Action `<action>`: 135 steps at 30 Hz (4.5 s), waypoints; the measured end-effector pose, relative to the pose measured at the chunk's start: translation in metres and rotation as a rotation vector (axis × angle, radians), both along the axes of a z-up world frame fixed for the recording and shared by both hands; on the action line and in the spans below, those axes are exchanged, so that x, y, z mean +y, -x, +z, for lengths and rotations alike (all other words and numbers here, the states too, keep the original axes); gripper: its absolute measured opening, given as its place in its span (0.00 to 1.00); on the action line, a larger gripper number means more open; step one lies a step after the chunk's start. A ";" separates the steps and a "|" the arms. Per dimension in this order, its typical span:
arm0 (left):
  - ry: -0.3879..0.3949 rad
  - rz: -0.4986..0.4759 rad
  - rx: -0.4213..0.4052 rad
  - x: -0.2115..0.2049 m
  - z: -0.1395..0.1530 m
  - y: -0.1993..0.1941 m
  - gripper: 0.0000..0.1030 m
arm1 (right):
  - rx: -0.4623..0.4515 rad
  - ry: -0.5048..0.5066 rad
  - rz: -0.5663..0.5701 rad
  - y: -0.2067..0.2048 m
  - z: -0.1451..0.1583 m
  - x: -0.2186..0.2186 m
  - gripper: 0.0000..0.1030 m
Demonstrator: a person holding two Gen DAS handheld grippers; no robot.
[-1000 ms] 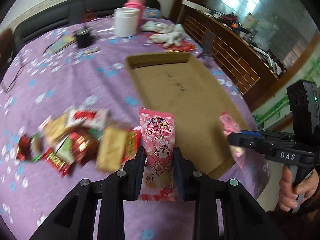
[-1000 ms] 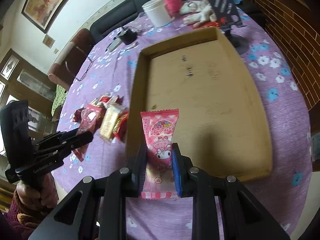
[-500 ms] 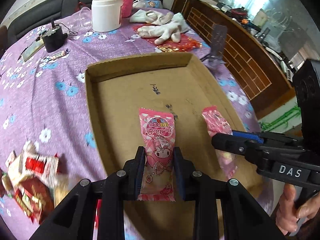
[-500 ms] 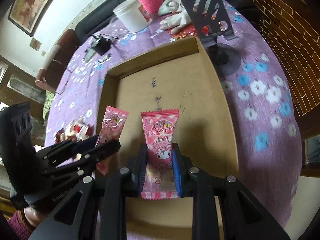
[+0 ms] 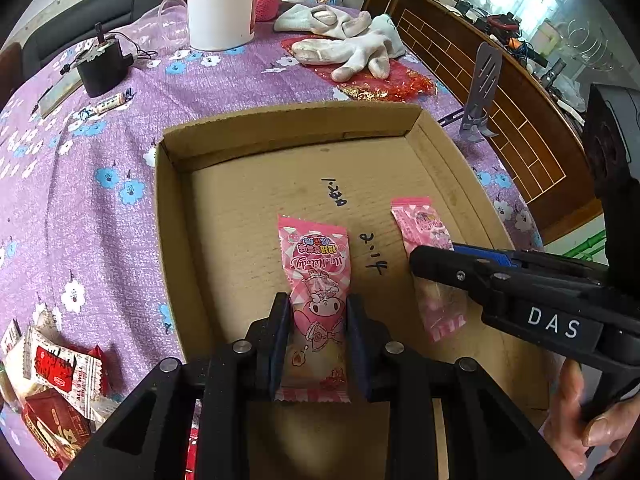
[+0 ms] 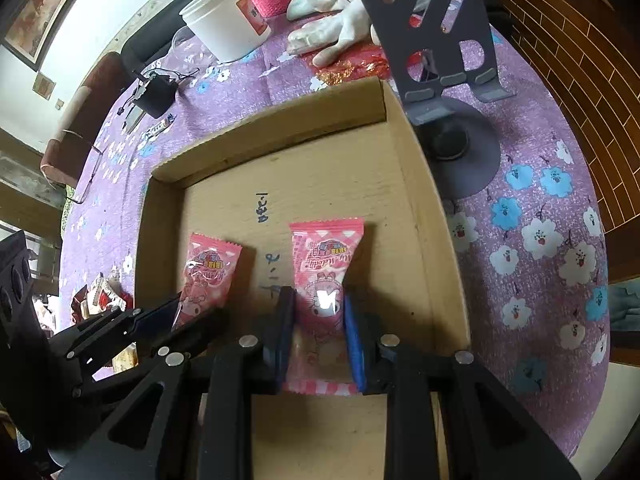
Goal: Organize snacks
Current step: 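Open the right gripper to release the pink bar in the tray, then grasp the red-gold wrapped candy with the right gripper, then carry red-gold candy into tray with right gripper while left gripper brings another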
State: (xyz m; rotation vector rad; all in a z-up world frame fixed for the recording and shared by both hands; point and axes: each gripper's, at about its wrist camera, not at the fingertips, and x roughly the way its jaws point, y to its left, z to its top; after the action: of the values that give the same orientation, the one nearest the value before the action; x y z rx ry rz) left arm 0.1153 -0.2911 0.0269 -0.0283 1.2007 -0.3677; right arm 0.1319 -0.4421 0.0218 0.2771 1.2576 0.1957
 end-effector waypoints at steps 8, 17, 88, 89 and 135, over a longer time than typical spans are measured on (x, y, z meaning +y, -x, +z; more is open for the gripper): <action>0.010 -0.006 -0.045 0.003 0.015 0.006 0.59 | -0.024 -0.003 -0.025 0.003 0.009 -0.007 0.39; 0.055 0.007 -0.094 0.027 0.044 0.032 0.59 | -0.098 -0.091 -0.050 0.039 0.048 -0.005 0.39; -0.102 0.297 -0.072 0.322 -0.006 0.136 0.36 | 0.017 -0.045 0.317 0.057 -0.001 0.272 0.37; -0.099 0.299 -0.073 0.321 -0.006 0.138 0.36 | 0.013 -0.044 0.318 0.060 -0.001 0.273 0.33; -0.066 0.026 -0.184 0.132 0.055 0.128 0.36 | -0.122 -0.183 0.165 0.126 0.061 0.120 0.29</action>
State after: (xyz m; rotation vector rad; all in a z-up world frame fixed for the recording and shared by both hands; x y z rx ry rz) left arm -0.0124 -0.1595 0.0819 0.0457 1.0291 -0.3009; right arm 0.0059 -0.3226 0.0829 0.3140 1.1429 0.4642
